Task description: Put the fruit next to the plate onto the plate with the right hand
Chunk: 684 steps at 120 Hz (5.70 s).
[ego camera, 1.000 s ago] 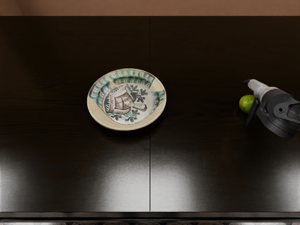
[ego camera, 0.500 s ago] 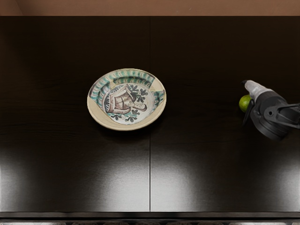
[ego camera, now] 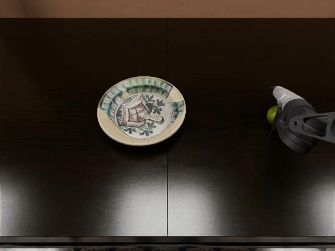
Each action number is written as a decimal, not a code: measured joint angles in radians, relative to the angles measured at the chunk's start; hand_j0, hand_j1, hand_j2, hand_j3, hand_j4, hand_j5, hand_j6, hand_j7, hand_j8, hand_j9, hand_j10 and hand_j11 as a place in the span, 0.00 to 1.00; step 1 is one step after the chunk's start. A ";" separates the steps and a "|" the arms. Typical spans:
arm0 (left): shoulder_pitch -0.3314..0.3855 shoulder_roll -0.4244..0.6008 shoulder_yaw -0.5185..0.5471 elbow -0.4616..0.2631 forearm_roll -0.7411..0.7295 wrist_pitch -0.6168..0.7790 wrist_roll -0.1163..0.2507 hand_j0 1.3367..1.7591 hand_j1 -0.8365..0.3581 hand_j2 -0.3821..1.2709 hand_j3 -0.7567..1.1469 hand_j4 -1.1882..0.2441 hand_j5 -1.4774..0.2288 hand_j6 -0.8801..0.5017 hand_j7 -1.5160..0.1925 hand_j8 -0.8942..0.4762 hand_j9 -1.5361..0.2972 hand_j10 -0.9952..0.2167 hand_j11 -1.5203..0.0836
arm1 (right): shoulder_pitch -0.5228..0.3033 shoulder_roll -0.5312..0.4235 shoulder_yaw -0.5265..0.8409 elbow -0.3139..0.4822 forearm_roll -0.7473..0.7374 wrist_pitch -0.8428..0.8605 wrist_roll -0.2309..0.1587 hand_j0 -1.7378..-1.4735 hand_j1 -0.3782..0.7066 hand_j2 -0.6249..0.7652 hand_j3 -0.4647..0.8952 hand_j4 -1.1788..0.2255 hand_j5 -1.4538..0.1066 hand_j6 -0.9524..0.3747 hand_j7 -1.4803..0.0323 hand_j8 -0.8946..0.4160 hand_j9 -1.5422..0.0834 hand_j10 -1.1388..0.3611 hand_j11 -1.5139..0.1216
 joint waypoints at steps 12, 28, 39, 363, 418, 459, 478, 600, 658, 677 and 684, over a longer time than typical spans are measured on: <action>0.000 0.000 0.000 0.000 0.000 0.000 0.000 0.76 0.98 0.23 0.40 0.82 0.86 0.63 0.88 0.65 0.83 0.81 0.94 | 0.000 -0.004 -0.005 -0.002 0.004 0.000 0.000 0.30 0.13 0.44 0.34 0.77 0.85 0.64 0.90 0.61 0.87 0.69 0.85; -0.008 0.000 0.001 0.000 0.001 0.000 0.000 0.76 0.98 0.23 0.40 0.82 0.86 0.63 0.88 0.65 0.83 0.81 0.94 | 0.000 -0.015 -0.012 -0.002 0.009 0.000 0.000 0.30 0.14 0.44 0.34 0.77 0.85 0.64 0.89 0.60 0.87 0.69 0.85; -0.013 0.000 0.001 0.000 0.001 0.001 0.000 0.76 0.98 0.23 0.40 0.82 0.86 0.63 0.88 0.65 0.83 0.81 0.94 | 0.000 -0.026 -0.014 -0.002 0.011 0.001 0.000 0.30 0.15 0.44 0.34 0.76 0.84 0.63 0.89 0.60 0.86 0.69 0.84; 0.000 0.000 -0.005 0.000 0.000 0.001 0.000 0.76 0.98 0.23 0.40 0.82 0.86 0.63 0.88 0.65 0.83 0.81 0.94 | 0.146 -0.043 -0.012 0.125 0.097 0.026 -0.003 0.34 0.53 0.50 0.34 0.58 0.32 0.50 0.39 0.41 0.39 0.36 0.37; -0.002 0.000 0.002 0.002 0.001 0.001 0.000 0.76 0.98 0.23 0.40 0.82 0.86 0.63 0.88 0.65 0.83 0.81 0.94 | 0.309 0.042 -0.007 0.211 0.265 0.028 -0.002 0.33 0.56 0.54 0.34 0.60 0.29 0.51 0.38 0.42 0.38 0.38 0.36; -0.002 0.000 0.003 0.002 0.001 0.001 0.000 0.76 0.98 0.23 0.40 0.82 0.86 0.63 0.88 0.65 0.83 0.81 0.94 | 0.366 0.148 0.026 0.199 0.317 0.032 -0.004 0.34 0.60 0.57 0.34 0.62 0.27 0.53 0.37 0.45 0.37 0.39 0.35; -0.002 0.000 0.003 0.003 0.001 0.001 0.000 0.76 0.98 0.23 0.40 0.82 0.86 0.63 0.88 0.65 0.83 0.81 0.94 | 0.385 0.208 0.065 0.184 0.355 0.033 -0.004 0.34 0.61 0.58 0.34 0.64 0.26 0.55 0.37 0.46 0.36 0.39 0.35; -0.002 0.000 0.004 0.003 0.001 0.001 0.000 0.76 0.98 0.23 0.40 0.82 0.86 0.63 0.88 0.65 0.83 0.81 0.94 | 0.474 0.532 0.145 -0.105 0.497 0.116 -0.006 0.36 0.53 0.52 0.34 0.59 0.27 0.50 0.36 0.41 0.38 0.36 0.36; -0.002 0.000 0.004 0.003 0.001 0.001 0.000 0.76 0.98 0.23 0.40 0.82 0.86 0.63 0.88 0.65 0.83 0.81 0.94 | 0.455 0.533 0.176 -0.092 0.530 0.184 -0.006 0.36 0.53 0.51 0.34 0.58 0.28 0.49 0.36 0.41 0.38 0.35 0.36; -0.002 0.000 0.004 0.003 0.001 0.001 0.000 0.76 0.98 0.23 0.40 0.82 0.86 0.63 0.88 0.65 0.83 0.81 0.94 | 0.429 0.533 0.176 -0.096 0.529 0.182 -0.006 0.36 0.51 0.50 0.34 0.57 0.28 0.48 0.36 0.40 0.38 0.34 0.36; -0.002 0.000 0.004 0.003 0.001 0.001 0.000 0.76 0.98 0.23 0.40 0.82 0.86 0.63 0.88 0.65 0.83 0.81 0.94 | 0.420 0.533 0.175 -0.097 0.528 0.181 -0.005 0.36 0.51 0.49 0.34 0.57 0.27 0.48 0.36 0.40 0.38 0.34 0.36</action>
